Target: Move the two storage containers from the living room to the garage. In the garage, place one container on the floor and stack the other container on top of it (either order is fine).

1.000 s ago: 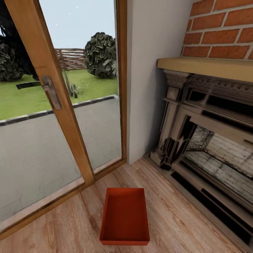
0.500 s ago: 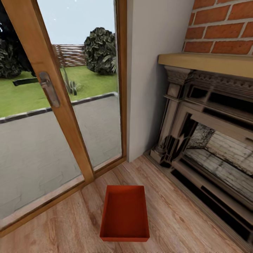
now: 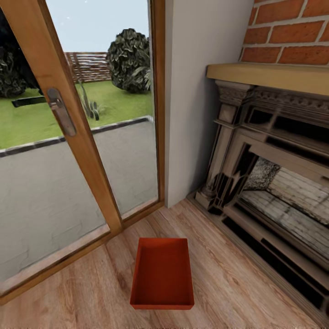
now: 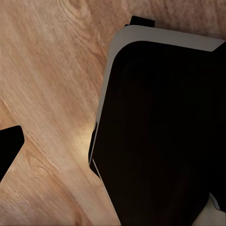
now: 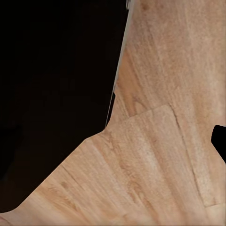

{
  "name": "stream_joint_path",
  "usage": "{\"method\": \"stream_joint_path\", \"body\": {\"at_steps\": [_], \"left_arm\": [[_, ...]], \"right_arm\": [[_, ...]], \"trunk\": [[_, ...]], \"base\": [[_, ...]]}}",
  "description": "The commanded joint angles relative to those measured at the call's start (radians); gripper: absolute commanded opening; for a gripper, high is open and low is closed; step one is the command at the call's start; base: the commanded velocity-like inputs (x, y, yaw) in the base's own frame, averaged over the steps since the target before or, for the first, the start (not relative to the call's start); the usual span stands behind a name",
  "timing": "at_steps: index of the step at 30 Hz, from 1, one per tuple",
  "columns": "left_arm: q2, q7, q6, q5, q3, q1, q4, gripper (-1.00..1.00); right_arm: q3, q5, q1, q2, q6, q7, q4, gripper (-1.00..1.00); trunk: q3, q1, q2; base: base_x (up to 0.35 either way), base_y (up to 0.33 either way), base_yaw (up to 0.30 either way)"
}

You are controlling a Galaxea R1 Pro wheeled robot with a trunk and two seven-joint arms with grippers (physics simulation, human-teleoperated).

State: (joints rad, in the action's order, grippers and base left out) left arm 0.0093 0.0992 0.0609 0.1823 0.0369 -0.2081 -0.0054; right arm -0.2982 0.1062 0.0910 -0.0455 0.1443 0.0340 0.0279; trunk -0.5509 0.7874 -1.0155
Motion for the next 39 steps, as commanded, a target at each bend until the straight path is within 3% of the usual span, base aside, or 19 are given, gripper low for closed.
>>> {"method": "stream_joint_path", "body": {"at_steps": [1,39], "left_arm": [[0.0,0.001,0.004,0.005,0.003,-0.001,0.001,1.0],[0.0,0.001,0.004,0.005,0.003,-0.001,0.001,1.0]], "right_arm": [[-0.009,0.01,0.001,0.001,0.007,0.001,0.003,1.0],[-0.009,0.011,0.001,0.002,0.008,0.001,0.003,1.0]], "trunk": [[-0.002,0.0,-0.001],[-0.063,0.0,-0.001]], "base": [[0.0,0.0,0.0],[0.0,0.0,0.0]]}}
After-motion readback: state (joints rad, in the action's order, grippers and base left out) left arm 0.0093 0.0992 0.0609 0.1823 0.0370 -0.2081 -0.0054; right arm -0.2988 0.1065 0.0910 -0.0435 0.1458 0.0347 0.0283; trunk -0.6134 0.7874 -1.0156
